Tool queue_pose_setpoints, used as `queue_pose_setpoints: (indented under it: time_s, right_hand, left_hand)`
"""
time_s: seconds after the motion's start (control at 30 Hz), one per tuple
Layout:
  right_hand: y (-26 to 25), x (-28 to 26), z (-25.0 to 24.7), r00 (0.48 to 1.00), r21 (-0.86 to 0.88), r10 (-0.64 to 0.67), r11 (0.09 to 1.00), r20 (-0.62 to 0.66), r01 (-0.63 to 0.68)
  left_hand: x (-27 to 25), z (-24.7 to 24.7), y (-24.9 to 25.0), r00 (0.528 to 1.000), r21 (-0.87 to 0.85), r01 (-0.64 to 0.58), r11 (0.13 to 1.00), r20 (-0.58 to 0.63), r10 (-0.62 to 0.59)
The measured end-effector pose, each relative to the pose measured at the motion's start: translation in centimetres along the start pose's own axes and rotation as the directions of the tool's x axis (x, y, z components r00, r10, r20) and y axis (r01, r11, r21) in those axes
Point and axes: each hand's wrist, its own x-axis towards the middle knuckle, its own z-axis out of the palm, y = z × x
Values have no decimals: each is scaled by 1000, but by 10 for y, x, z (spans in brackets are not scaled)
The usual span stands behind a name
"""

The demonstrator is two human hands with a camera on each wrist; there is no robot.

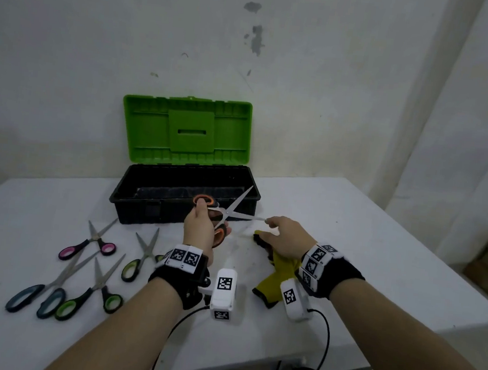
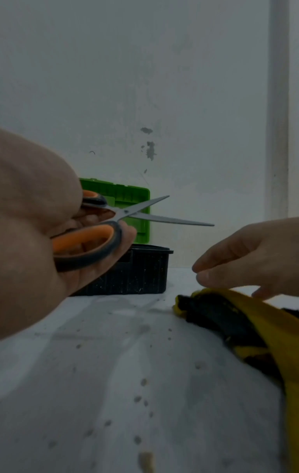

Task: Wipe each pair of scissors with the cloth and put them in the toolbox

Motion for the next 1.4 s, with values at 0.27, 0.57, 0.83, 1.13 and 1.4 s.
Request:
queue_pose_setpoints:
  time_s: [0.27, 0.57, 0.83, 1.13, 1.4]
  right_hand:
    - [-50, -25, -8, 984, 411, -174, 896, -25, 168]
    - [-67, -20, -10, 984, 493, -148, 852, -96, 177]
    - [-86, -6, 7, 978, 432, -104, 885, -179, 173]
    - [-121, 1, 23, 917, 401, -89, 879, -390, 256]
    - [-172, 32, 22, 939, 319, -96, 925, -331, 207]
  left_hand:
    - [-3, 13, 5, 1000, -73, -6, 997, 9, 7]
    - [3, -22, 27, 980, 151, -195, 969, 77, 185]
    - [12, -56, 38, 961, 372, -131, 919, 276, 25]
    - [20, -68, 52, 984, 248, -82, 965, 177, 38]
    - [46, -70, 96, 969, 276, -192, 942, 205, 137]
